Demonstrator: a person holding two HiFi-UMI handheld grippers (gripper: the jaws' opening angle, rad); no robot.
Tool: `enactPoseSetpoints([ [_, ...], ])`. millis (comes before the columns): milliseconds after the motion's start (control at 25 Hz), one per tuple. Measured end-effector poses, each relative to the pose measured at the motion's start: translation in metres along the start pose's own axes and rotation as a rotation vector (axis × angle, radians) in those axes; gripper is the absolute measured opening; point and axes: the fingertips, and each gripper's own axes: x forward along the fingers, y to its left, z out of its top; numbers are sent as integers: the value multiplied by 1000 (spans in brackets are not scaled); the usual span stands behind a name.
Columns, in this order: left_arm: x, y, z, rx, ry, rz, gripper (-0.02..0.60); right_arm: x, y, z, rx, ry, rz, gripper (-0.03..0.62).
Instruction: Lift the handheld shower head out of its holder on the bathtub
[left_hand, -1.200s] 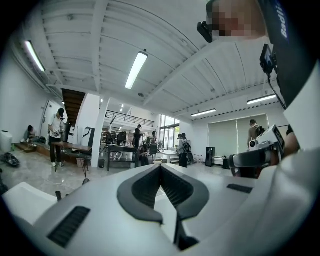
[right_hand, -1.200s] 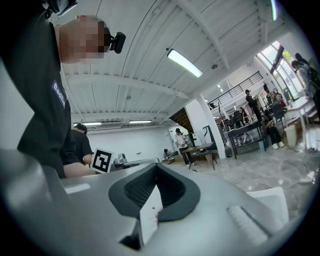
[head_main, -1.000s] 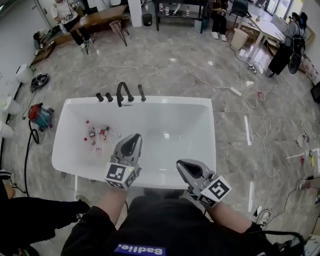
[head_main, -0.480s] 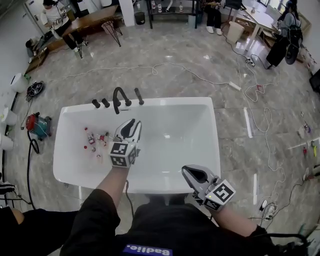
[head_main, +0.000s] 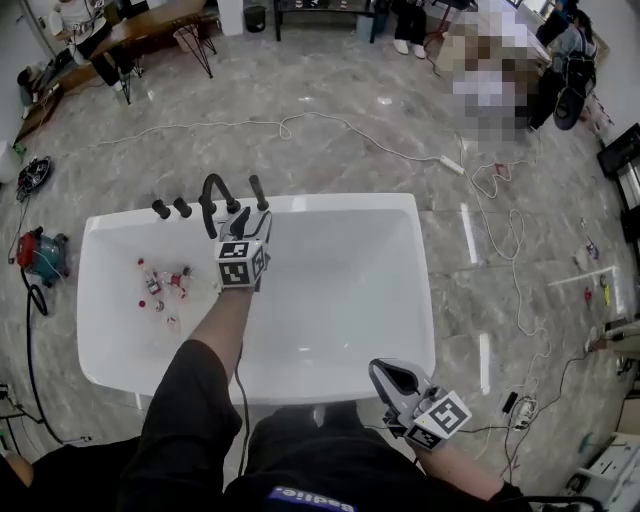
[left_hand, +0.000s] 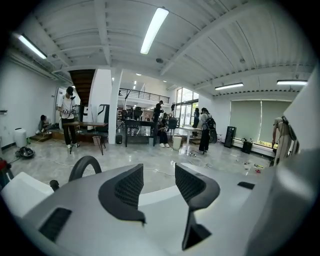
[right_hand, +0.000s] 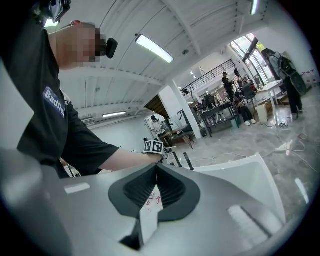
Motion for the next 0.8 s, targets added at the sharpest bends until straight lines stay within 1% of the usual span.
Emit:
enactPoseSetpoints([
  [160,52,32,-23,-38,22,46,186,15,-4,-17,-5,48,-4,-5],
  [320,95,67,-49,-50,67,120,193,30,-12,-32,8,73,-27,-5],
  [480,131,88,-70,-17,110,148,195,34,-25,-52,44,102,-61,-5],
  [600,155,102,-81,20,133,156,195,32,-33,-71,78,137,-95,-5],
  [800,186,116,-92,50,159,152,195,30,-38,-94,112,179,-128,-5],
])
